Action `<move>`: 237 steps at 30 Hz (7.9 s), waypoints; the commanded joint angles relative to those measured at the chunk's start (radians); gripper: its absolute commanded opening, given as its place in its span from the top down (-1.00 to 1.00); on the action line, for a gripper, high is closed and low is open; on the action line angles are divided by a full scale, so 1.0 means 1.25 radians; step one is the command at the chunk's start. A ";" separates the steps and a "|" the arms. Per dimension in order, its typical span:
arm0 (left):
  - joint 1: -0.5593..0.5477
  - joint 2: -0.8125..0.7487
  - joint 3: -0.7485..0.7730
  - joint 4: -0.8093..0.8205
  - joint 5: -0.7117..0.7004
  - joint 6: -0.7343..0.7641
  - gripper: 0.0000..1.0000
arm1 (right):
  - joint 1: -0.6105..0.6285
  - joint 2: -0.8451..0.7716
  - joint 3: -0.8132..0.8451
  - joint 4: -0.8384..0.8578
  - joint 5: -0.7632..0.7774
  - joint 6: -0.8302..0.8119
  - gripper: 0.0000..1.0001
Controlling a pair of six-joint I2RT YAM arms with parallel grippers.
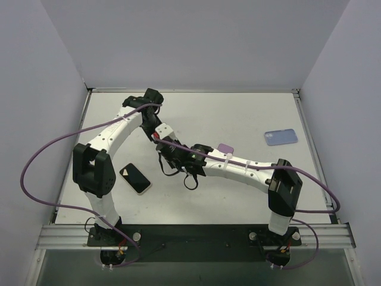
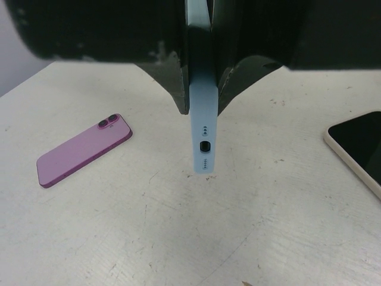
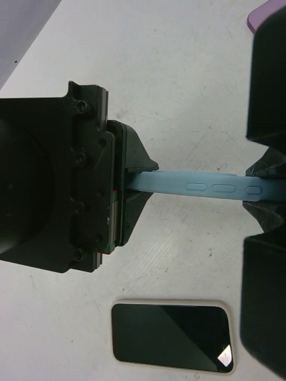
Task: Take the phone out of the phone case
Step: Adjust the phone, then remove the phone case from the phone.
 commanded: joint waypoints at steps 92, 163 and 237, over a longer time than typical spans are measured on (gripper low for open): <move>0.081 -0.225 -0.741 1.776 0.485 -0.476 1.00 | -0.544 -0.297 -0.630 0.907 -0.955 0.860 0.29; 0.054 -0.340 -0.391 2.131 0.329 -0.652 1.00 | -0.427 0.112 -0.255 1.533 -0.723 1.646 1.00; 0.036 -0.417 -0.391 2.235 0.313 -0.689 1.00 | -0.352 0.253 -0.232 1.533 -0.710 1.675 1.00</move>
